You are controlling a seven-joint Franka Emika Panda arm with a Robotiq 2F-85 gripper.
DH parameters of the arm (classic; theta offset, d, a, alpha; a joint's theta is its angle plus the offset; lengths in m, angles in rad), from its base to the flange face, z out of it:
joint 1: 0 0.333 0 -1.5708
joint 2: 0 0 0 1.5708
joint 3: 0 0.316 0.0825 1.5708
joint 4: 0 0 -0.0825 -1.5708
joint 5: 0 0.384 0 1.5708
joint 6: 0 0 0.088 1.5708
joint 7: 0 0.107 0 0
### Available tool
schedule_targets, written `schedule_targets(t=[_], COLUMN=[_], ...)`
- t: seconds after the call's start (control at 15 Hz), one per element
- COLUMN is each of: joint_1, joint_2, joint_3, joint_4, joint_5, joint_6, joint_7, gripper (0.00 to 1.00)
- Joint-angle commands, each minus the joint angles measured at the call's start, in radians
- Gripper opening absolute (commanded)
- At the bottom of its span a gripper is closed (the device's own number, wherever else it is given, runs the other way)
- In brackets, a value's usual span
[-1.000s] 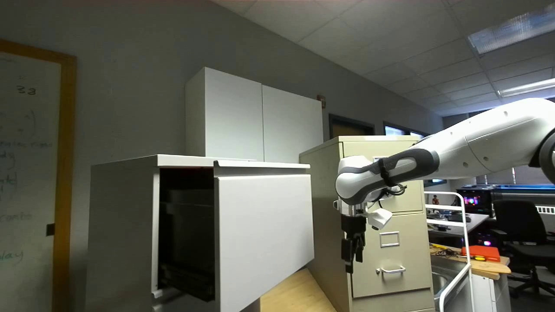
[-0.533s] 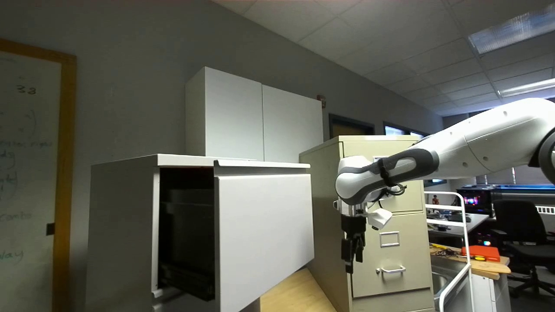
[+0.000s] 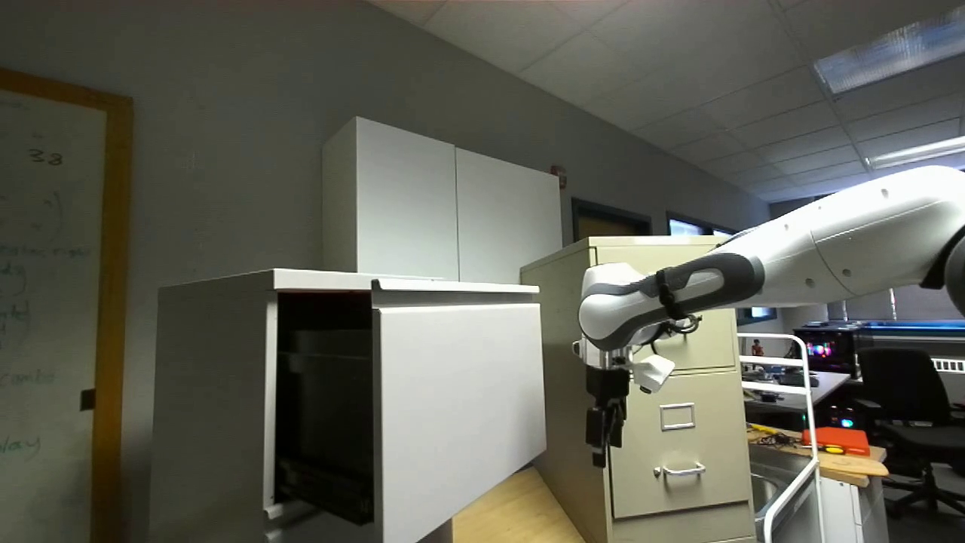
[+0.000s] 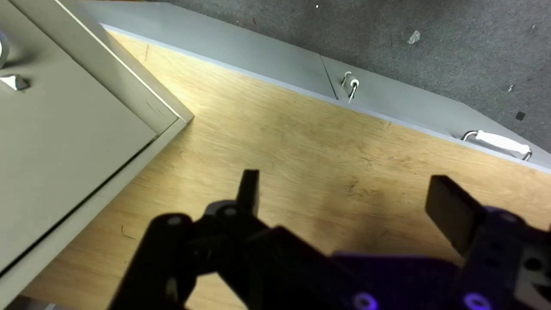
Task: Close the open top drawer
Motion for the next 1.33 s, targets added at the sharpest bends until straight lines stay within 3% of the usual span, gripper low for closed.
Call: schedule_targets(t=[0.0, 0.07, 0.2, 0.47, 0.73, 1.0, 1.27], joint_1=[-0.005, -0.004, 0.0, 0.019, 0.069, 0.131, 0.175], joint_2=[-0.042, -0.056, -0.084, -0.122, -0.154, -0.153, -0.13], joint_3=[0.033, 0.04, 0.053, 0.062, 0.054, 0.045, 0.04], joint_4=[0.042, 0.049, 0.062, 0.094, 0.106, 0.111, 0.128], joint_5=[-0.025, -0.031, -0.04, -0.019, 0.041, 0.128, 0.198], joint_6=[-0.015, -0.015, -0.01, -0.025, 0.042, 0.16, 0.225], joint_7=[-0.005, -0.005, -0.002, -0.016, -0.062, -0.143, -0.224], gripper=[1.0, 1.0, 0.75, 0.42, 0.14, 0.03, 0.07])
